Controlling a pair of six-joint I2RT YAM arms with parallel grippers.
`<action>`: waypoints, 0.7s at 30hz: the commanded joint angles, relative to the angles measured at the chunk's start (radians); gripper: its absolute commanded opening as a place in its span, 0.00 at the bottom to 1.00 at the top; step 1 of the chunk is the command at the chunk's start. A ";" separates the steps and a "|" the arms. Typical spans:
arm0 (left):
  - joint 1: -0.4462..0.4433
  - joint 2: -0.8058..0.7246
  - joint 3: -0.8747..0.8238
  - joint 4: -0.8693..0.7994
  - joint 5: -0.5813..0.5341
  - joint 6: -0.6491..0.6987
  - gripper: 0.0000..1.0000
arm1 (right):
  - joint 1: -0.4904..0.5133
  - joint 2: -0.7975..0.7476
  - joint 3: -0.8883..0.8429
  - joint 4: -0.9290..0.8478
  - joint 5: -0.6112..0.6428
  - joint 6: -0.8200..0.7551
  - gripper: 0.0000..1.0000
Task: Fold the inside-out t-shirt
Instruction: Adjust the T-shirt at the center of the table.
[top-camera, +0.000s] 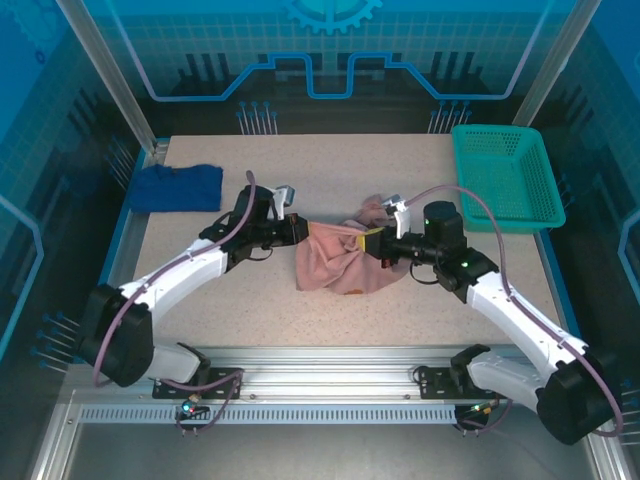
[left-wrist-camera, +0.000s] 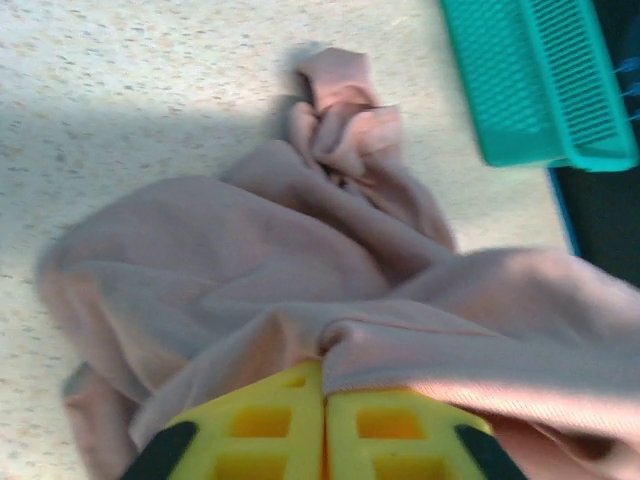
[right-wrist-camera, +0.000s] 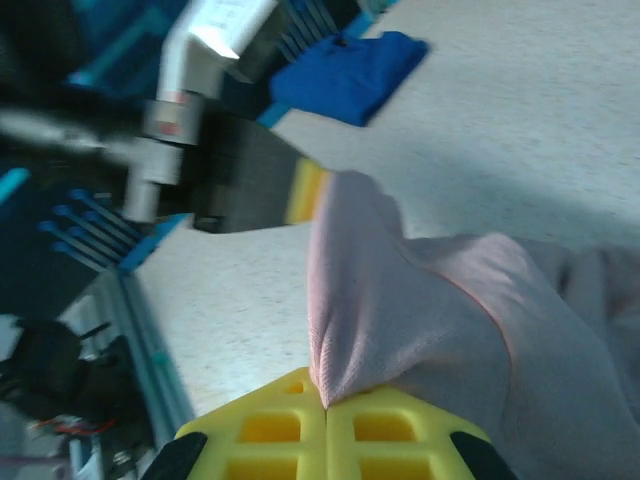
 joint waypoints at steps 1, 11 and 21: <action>-0.005 0.007 0.023 -0.054 -0.077 0.051 0.25 | -0.035 0.016 -0.023 0.067 -0.201 0.052 0.00; -0.169 -0.156 -0.086 -0.005 -0.078 0.249 0.65 | -0.101 0.074 -0.006 0.099 -0.262 0.052 0.00; -0.232 0.108 0.098 -0.025 -0.220 0.362 0.66 | -0.116 0.066 -0.004 0.089 -0.294 0.048 0.00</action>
